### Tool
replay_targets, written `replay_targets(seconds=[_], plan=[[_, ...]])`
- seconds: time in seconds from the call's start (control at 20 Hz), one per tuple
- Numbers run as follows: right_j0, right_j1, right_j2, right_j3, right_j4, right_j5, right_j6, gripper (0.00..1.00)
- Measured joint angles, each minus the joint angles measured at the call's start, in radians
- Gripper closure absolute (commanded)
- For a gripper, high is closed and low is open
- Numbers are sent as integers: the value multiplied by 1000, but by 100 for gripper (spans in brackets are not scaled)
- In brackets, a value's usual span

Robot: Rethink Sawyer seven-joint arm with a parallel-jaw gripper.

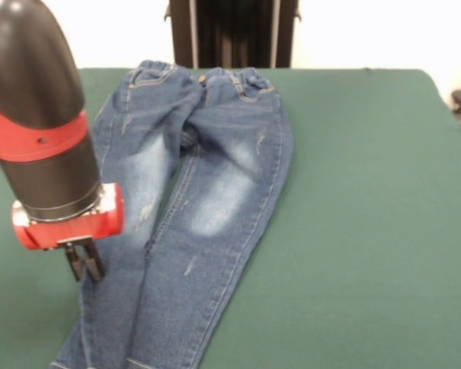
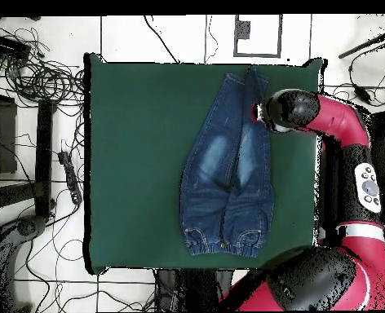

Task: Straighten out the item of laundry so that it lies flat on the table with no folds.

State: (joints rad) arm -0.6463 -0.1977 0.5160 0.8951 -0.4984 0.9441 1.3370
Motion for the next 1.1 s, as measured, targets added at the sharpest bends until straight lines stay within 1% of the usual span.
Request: replay_targets(seconds=[0.8, 1.1], plan=[[-16, 8, 3, -14, 0, 0, -14, 100], [-18, 7, 3, -14, -1, 2, -61, 100]])
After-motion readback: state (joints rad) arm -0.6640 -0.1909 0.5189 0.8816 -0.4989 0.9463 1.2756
